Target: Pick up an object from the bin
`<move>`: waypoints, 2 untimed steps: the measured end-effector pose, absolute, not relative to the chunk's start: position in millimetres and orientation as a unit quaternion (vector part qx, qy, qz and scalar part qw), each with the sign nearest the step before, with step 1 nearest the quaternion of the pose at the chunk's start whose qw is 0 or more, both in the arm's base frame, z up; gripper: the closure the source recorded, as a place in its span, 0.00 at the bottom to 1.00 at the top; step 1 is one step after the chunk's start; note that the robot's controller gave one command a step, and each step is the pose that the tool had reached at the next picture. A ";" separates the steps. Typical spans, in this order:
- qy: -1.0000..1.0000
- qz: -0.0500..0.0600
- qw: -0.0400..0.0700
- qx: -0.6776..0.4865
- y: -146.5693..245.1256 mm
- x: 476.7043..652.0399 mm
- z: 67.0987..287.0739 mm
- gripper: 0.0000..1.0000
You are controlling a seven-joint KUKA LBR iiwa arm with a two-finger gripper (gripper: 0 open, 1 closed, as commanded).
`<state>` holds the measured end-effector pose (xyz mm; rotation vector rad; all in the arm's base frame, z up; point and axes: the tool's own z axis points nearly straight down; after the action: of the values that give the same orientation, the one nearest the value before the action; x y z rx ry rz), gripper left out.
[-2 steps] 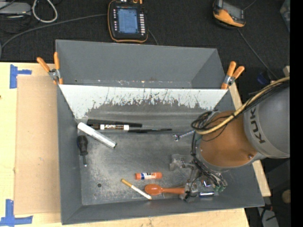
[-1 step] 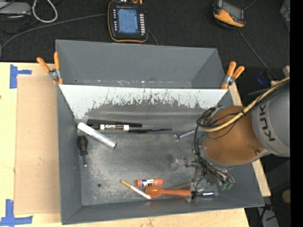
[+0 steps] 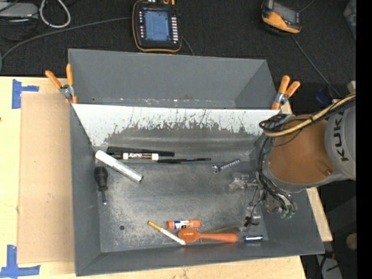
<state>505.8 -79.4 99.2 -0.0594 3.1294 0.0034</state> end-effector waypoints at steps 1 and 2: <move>0.975 0.000 0.008 -0.222 -18.0 484.1 71.6 0.00; 0.999 0.002 0.005 0.041 -88.7 484.1 69.4 1.00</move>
Offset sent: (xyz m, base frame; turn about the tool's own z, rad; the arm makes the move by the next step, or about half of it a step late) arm -0.0216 -0.0091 -0.0292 0.1182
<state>484.1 -88.7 69.4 0.1283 3.1281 0.0048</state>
